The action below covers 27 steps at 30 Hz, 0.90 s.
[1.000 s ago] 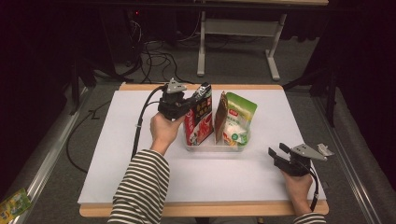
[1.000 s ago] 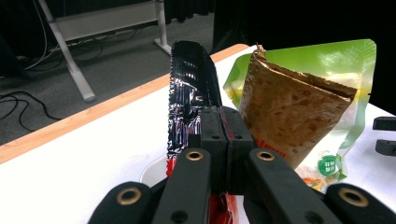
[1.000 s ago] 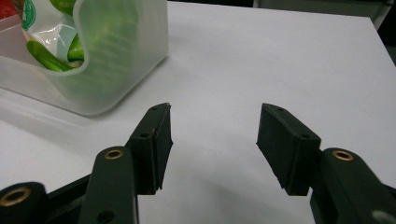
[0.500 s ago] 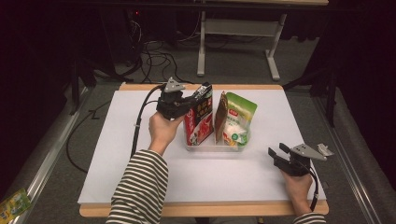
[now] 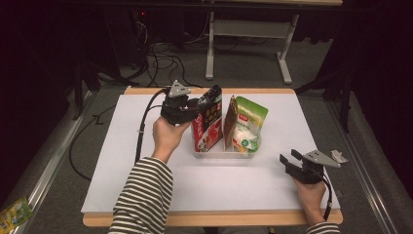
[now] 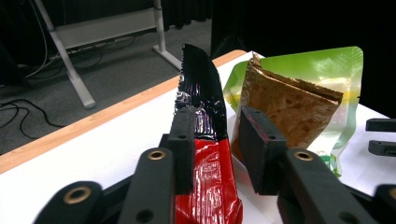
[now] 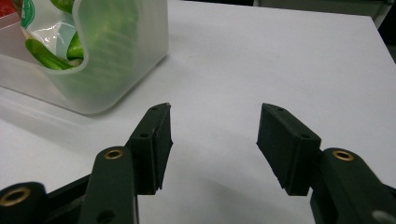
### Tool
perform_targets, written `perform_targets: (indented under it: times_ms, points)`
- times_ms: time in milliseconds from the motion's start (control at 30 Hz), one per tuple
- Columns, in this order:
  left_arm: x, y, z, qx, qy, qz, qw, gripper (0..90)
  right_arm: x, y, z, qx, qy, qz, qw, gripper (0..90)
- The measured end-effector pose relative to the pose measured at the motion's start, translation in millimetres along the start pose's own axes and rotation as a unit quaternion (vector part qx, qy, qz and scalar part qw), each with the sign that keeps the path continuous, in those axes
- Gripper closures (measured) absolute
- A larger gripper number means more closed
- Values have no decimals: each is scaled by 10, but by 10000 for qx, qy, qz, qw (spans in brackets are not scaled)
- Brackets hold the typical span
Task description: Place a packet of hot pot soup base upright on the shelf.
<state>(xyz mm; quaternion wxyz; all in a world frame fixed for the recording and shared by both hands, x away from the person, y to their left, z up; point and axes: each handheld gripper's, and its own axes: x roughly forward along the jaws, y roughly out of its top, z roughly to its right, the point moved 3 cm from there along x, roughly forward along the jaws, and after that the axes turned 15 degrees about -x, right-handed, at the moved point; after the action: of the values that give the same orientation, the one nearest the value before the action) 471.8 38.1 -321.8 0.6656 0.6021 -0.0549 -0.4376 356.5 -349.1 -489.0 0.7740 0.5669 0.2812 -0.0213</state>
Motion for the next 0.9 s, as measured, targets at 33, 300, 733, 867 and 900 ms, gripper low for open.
perform_targets:
  times_ms: [33, 300, 733, 867, 900]
  points:
    - [-9, 4, 1, 3, 21, 28, 10000, 639, 1, 0, 2, -13, 0, 4, 10000, 454]
    - [-94, 22, -21, -6, 79, 109, 9999, 568, 5, 0, 2, 1, -11, -9, 10000, 454]
    - [-390, -21, -105, -34, 201, 302, 9993, 536, 15, 4, -10, -47, -38, -93, 9999, 456]
    - [-482, -50, -146, -47, 241, 395, 9989, 533, 18, 6, -10, -78, -42, -96, 9999, 456]
    - [-503, -61, -158, -56, 252, 407, 9988, 532, 19, 6, -11, -85, -33, -98, 9999, 456]
